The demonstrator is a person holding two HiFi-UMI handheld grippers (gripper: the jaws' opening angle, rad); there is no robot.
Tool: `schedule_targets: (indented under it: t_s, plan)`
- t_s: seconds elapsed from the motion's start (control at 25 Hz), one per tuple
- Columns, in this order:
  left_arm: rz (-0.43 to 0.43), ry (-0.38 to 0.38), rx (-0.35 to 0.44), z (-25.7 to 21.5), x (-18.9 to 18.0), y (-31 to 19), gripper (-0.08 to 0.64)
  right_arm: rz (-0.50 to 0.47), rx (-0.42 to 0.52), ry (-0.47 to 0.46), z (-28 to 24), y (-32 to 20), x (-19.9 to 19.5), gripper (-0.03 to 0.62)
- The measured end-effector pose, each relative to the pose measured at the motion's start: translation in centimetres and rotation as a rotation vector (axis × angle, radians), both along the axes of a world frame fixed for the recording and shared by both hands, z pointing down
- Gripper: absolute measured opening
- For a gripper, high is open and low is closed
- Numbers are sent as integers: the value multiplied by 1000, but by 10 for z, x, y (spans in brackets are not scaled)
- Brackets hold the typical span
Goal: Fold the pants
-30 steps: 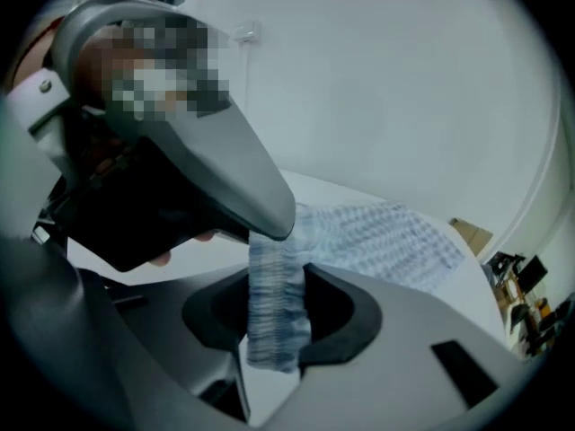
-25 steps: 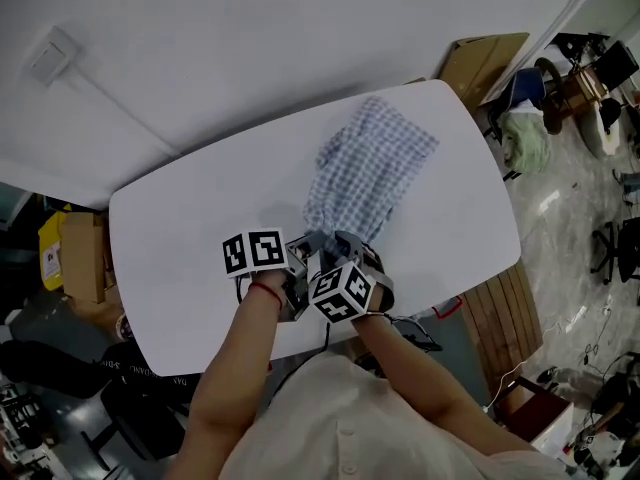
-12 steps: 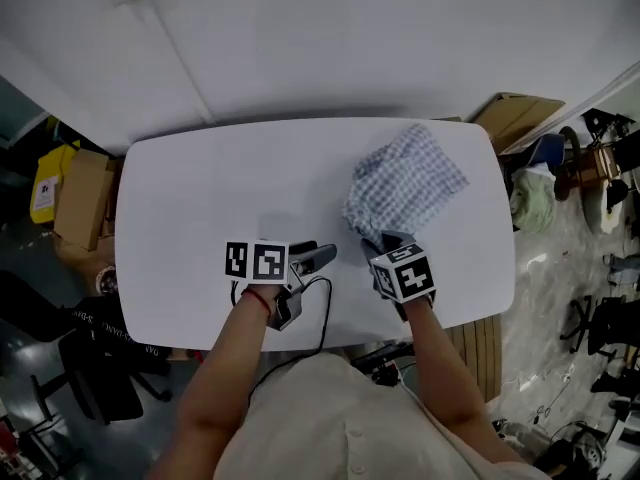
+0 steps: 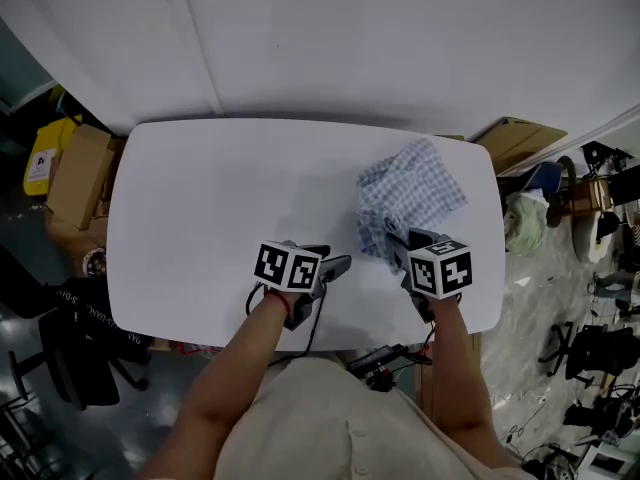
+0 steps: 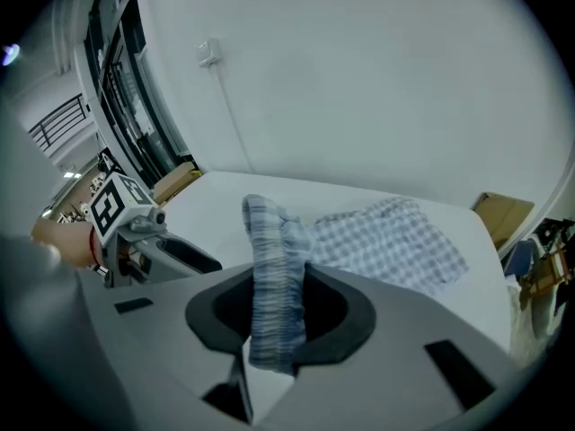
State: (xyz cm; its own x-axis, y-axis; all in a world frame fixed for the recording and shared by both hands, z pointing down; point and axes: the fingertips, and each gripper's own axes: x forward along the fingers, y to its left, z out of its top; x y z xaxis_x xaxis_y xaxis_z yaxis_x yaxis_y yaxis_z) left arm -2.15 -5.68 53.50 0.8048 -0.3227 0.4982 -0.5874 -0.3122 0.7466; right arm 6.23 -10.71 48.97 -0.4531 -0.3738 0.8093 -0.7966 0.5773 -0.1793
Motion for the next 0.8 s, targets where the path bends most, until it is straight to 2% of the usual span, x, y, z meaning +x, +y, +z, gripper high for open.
schedule_targets:
  t_s: [0.16,0.48,0.6,0.8]
  plan:
    - [8,-49,7,10,16,-10,229,9,3,-13,-20,-10,14,103]
    - [-125,-165,-54,49,44,-49,229,17,30,15,-45,-41,55,103]
    - [-174,-262,-75,65,50,-59,227,11,30,5,-46,-48,60,103]
    - [-224,-466,-73,84,55,-67,213,-3,23,-9,-42,-56,68,103]
